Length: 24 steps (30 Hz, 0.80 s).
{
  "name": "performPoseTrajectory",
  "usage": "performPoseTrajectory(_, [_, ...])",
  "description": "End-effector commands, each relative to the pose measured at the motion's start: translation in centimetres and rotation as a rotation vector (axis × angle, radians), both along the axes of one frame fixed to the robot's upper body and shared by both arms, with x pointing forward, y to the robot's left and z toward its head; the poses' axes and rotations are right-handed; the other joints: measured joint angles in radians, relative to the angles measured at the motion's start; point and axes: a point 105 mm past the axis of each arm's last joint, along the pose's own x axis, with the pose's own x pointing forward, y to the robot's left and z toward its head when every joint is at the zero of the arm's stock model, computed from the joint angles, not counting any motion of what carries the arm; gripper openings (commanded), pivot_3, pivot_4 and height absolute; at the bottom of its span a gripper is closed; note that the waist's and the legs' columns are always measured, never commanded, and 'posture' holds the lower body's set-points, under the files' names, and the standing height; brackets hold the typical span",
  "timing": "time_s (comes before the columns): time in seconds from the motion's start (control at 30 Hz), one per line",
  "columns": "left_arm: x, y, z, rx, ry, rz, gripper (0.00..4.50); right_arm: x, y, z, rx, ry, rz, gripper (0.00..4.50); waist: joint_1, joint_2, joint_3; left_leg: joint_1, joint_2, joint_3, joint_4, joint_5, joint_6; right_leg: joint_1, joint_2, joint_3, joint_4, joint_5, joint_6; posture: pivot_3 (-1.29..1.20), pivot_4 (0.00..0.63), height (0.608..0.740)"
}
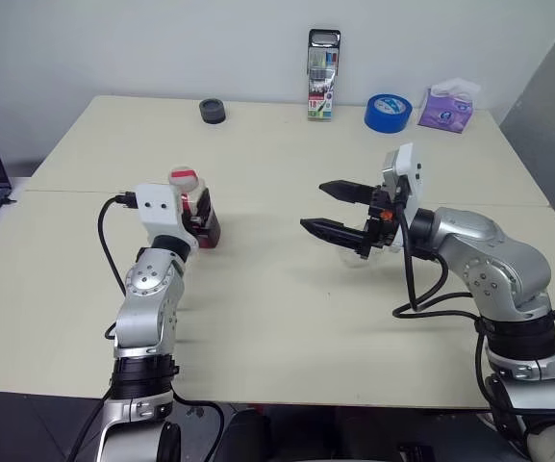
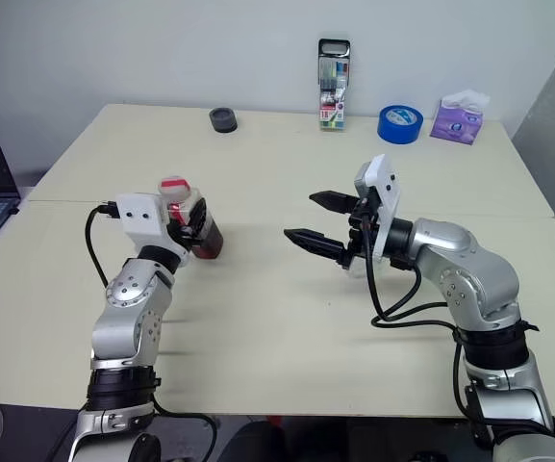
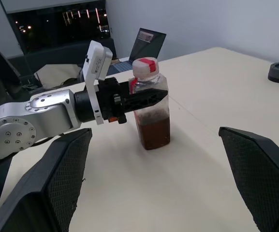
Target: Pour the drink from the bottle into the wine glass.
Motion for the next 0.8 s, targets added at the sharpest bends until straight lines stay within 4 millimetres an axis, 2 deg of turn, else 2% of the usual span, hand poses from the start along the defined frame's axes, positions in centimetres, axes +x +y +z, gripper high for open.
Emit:
performPoseTrajectory(0.03, [-0.3, -0.3, 1.4, 0.006, -0.027, -0.025, 1.85, -0.3, 0.6, 1.2, 0.007, -0.075, -0.016, 4.50, 0.000, 0.000, 0.000, 0.000, 0.000, 0.000, 0.000, 0.000, 0.000, 0.000, 0.000, 0.000, 0.000, 0.000, 0.000, 0.00, 0.150, 0.740])
performPoseTrajectory(0.1, [-0.2, -1.4, 2.1, 0.013, -0.026, -0.096, 1.85, -0.3, 1.2, 1.6, 0.017, -0.080, -0.018, 4.50, -0.001, 0.000, 0.000, 0.000, 0.000, 0.000, 0.000, 0.000, 0.000, 0.000, 0.000, 0.000, 0.000, 0.000, 0.000, 0.00, 0.150, 0.740])
performPoseTrajectory(0.23, [-0.8, -5.2, 4.2, 0.041, -0.040, -0.344, 1.85, -0.1, 3.1, 3.3, 0.078, -0.085, -0.013, 4.50, -0.001, 0.000, 0.000, -0.001, 0.000, 0.000, 0.001, 0.000, -0.001, -0.002, 0.000, 0.000, 0.001, 0.000, 0.000, 0.00, 0.150, 0.740])
performPoseTrajectory(0.4, [-3.3, -8.7, 5.6, 0.062, -0.039, -0.655, 1.85, -0.1, 4.1, 4.6, 0.115, -0.080, 0.008, 4.50, -0.004, 0.000, 0.000, -0.004, 0.000, 0.000, 0.001, 0.000, -0.001, -0.004, 0.000, 0.000, 0.000, 0.000, 0.000, 0.00, 0.150, 0.740])
performPoseTrajectory(0.67, [-6.6, -11.8, 6.8, 0.110, -0.041, -0.983, 1.85, -0.1, 4.3, 4.9, 0.117, -0.076, 0.011, 4.50, -0.012, 0.000, 0.000, -0.005, 0.000, 0.001, 0.001, 0.000, -0.001, -0.006, 0.000, 0.001, 0.001, 0.000, 0.000, 0.00, 0.150, 0.740])
performPoseTrajectory(0.8, [-7.1, -12.5, 6.7, 0.120, -0.029, -1.057, 1.85, -0.5, 4.5, 5.2, 0.137, -0.062, 0.030, 4.50, -0.015, 0.000, 0.000, -0.005, 0.000, 0.001, 0.001, 0.000, -0.001, -0.006, 0.000, 0.001, 0.001, 0.000, 0.000, 0.00, 0.150, 0.740])
